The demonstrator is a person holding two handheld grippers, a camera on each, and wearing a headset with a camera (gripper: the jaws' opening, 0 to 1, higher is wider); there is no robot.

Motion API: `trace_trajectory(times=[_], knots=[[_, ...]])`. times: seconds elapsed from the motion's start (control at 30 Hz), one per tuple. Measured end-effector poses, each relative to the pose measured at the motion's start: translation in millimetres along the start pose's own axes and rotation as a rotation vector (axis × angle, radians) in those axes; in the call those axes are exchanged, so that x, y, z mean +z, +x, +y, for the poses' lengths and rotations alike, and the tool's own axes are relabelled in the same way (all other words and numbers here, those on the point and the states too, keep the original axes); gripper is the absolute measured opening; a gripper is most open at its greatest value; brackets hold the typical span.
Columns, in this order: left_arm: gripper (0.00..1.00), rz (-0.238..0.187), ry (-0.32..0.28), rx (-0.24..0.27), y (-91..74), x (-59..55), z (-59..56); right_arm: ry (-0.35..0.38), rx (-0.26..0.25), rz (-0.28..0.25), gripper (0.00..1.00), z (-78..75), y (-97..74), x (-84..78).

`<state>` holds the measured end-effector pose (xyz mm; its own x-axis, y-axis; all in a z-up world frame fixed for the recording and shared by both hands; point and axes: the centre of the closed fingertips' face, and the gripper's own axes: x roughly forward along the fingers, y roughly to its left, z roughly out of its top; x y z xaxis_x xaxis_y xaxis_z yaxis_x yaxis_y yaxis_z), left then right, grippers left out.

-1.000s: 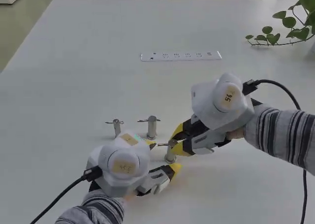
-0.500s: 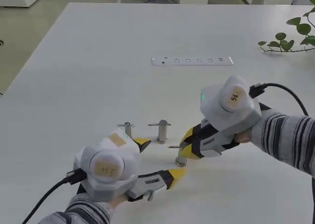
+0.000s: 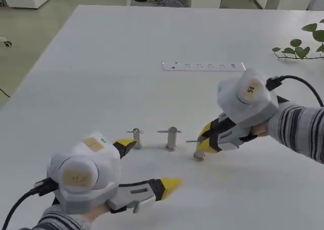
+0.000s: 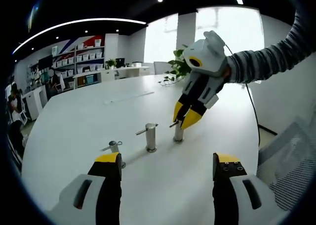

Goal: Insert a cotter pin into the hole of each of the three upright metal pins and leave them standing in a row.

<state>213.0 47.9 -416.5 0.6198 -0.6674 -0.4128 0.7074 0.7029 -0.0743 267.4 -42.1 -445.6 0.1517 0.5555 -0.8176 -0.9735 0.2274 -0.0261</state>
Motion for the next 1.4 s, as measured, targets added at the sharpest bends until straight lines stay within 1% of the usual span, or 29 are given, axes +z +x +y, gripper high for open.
trace_trajectory(times=[0.1, 0.2, 0.37, 0.47, 0.7, 0.8, 0.87, 0.93, 0.97, 1.03, 1.17, 1.23, 1.3, 1.33, 1.4], knots=[[0.76, 0.004, -0.001, 0.008, -6.8, -1.4, 4.8, -0.003, -0.01, 0.009, 0.08, -7.0, -1.3, -1.7], [0.78, 0.008, -0.003, 0.028, -12.1, -2.3, 11.0, -0.002, -0.016, 0.019, 0.08, -11.8, -2.0, -3.4], [0.8, 0.0, -0.021, 0.049, -17.6, 0.3, 20.2, 0.008, -0.023, 0.028, 0.08, -18.7, -1.9, -5.6], [0.81, -0.001, -0.019, 0.05, -19.8, 1.3, 22.1, 0.01, -0.022, 0.034, 0.08, -19.8, -1.1, -6.3], [0.83, 0.014, -0.021, 0.057, -24.2, -2.6, 26.9, 0.012, -0.013, 0.033, 0.08, -21.0, -1.6, -6.4], [0.83, 0.016, -0.024, 0.058, -24.8, -3.3, 27.3, 0.008, -0.006, 0.039, 0.08, -21.4, -2.9, -8.4], [0.84, 0.018, -0.026, 0.059, -25.1, -3.8, 27.7, 0.013, 0.002, 0.038, 0.08, -24.4, -4.3, -12.2], [0.84, 0.019, -0.03, 0.061, -25.5, -4.6, 28.8, -0.001, 0.004, 0.035, 0.09, -23.9, -3.9, -11.7], [0.84, 0.019, -0.031, 0.062, -25.7, -4.8, 29.4, -0.028, 0.008, 0.035, 0.09, -23.0, -3.6, -10.8], [0.84, 0.023, -0.036, 0.065, -26.3, -5.5, 29.8, -0.015, 0.006, 0.036, 0.09, -22.7, -3.4, -10.6], [0.84, 0.026, -0.037, 0.065, -27.8, -6.3, 30.5, -0.034, 0.004, 0.038, 0.09, -22.1, -3.4, -10.5], [0.84, 0.028, -0.04, 0.068, -28.6, -7.1, 31.6, -0.056, -0.002, 0.039, 0.09, -21.4, -4.0, -10.4], [0.85, 0.032, -0.043, 0.072, -29.9, -7.8, 33.0, -0.098, -0.031, 0.042, 0.12, -22.7, -6.3, -9.6], [0.85, 0.034, -0.044, 0.075, -30.4, -7.8, 33.9, -0.093, -0.032, 0.043, 0.15, -21.0, -7.4, -9.8], [0.85, 0.034, -0.045, 0.08, -32.2, -5.7, 35.1, -0.077, -0.062, 0.036, 0.21, -21.8, -11.7, -9.1]])
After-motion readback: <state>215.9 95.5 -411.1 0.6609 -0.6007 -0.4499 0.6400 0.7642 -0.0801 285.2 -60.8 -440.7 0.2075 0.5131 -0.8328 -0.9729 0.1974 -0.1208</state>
